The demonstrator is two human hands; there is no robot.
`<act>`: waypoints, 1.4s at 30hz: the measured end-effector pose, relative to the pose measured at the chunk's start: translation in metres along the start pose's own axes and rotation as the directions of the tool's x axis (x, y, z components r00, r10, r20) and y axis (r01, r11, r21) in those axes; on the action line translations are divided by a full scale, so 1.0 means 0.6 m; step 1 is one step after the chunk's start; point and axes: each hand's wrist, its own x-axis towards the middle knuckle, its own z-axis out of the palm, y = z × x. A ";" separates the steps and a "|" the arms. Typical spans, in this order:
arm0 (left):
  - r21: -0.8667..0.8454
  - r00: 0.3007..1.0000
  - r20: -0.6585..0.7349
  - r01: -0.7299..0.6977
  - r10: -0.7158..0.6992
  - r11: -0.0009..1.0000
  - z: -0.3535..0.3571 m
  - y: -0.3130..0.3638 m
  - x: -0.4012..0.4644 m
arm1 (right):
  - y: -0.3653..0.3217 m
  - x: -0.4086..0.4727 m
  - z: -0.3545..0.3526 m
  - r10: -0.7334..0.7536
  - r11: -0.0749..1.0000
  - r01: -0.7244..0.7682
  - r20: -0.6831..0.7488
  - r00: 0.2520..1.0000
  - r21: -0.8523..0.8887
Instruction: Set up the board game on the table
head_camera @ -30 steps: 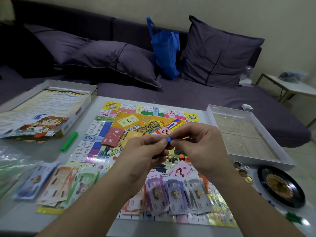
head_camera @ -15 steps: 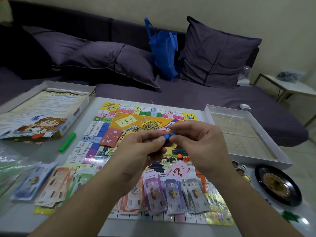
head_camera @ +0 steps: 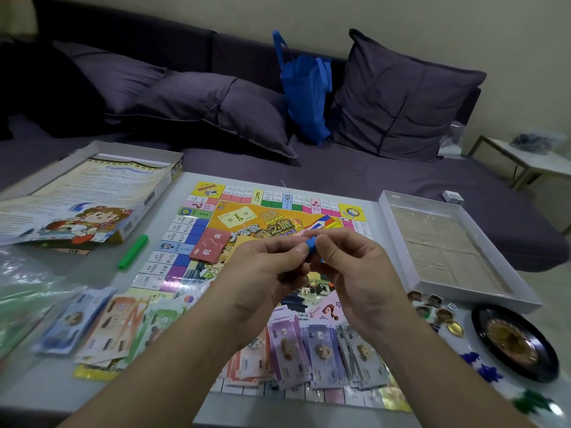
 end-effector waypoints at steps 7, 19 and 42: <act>0.002 0.999 -0.035 -0.032 0.032 0.999 -0.003 -0.003 -0.004 | 0.006 -0.002 0.009 -0.051 0.993 0.049 -0.020 0.998 -0.107; 0.027 0.980 -0.137 0.149 -0.144 0.989 -0.001 -0.009 0.014 | -0.015 -0.005 -0.009 -0.131 0.902 0.151 0.075 0.988 -0.405; -0.011 0.965 -0.189 0.183 -0.182 0.983 -0.024 -0.009 0.033 | 0.101 0.118 -0.120 -0.022 -0.032 -0.159 -0.158 0.987 -0.987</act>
